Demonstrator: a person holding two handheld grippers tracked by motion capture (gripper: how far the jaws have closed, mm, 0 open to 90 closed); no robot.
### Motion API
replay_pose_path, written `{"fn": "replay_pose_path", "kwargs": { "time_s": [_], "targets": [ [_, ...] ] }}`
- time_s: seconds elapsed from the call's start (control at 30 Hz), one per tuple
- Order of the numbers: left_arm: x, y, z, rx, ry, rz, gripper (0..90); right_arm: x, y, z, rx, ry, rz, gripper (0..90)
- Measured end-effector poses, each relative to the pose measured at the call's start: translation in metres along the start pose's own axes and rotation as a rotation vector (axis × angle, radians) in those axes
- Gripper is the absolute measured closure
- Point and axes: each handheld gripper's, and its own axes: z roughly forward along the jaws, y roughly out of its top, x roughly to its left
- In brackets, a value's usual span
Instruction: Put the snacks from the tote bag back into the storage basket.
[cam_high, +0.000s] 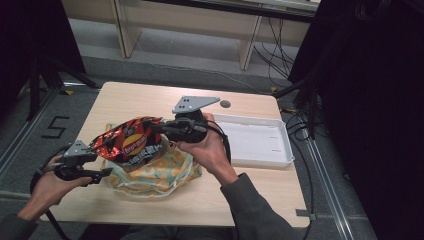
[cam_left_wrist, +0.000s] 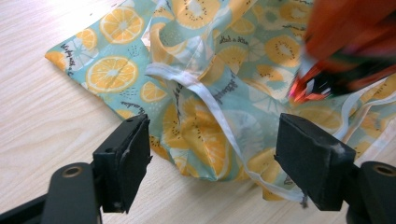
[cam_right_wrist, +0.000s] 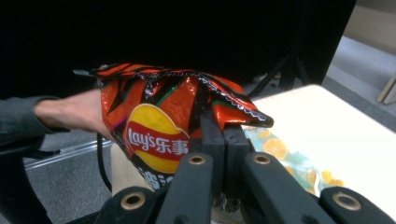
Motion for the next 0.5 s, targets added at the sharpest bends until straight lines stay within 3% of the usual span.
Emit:
{"fn": "replay_pose_path", "kwargs": {
  "time_s": [0.07,0.1,0.13,0.3,0.33,0.37,0.4,0.47,0.5],
  "targets": [
    [0.0,0.0,0.0,0.003,0.0,0.0,25.8,0.0,0.006,-0.006,-0.001,0.001,-0.002,90.0],
    [-0.002,0.0,0.001,-0.012,0.001,-0.021,25.7,0.0,0.009,-0.009,-0.005,-0.008,0.001,90.0],
    [-0.006,0.0,0.005,-0.067,0.008,-0.08,25.7,-0.002,0.01,-0.012,-0.003,-0.011,-0.005,90.0],
    [-0.004,-0.001,0.006,-0.076,0.007,-0.08,24.9,-0.018,0.015,-0.029,-0.013,-0.038,0.017,90.0],
    [-0.002,-0.001,0.005,-0.056,0.005,-0.083,24.9,-0.021,0.016,-0.035,-0.014,-0.046,0.038,90.0],
    [-0.002,-0.002,0.005,-0.073,0.011,-0.093,24.7,-0.025,0.018,-0.041,-0.02,-0.057,0.042,90.0],
    [0.002,-0.002,0.002,-0.026,-0.001,-0.052,24.6,-0.03,0.02,-0.049,-0.03,-0.08,0.047,90.0],
    [0.002,-0.003,0.002,-0.056,0.008,-0.065,24.6,-0.038,0.022,-0.062,-0.038,-0.118,0.065,90.0],
    [0.002,-0.003,0.001,-0.049,0.003,-0.069,24.6,-0.042,0.023,-0.07,-0.036,-0.13,0.078,90.0]
  ]
}}
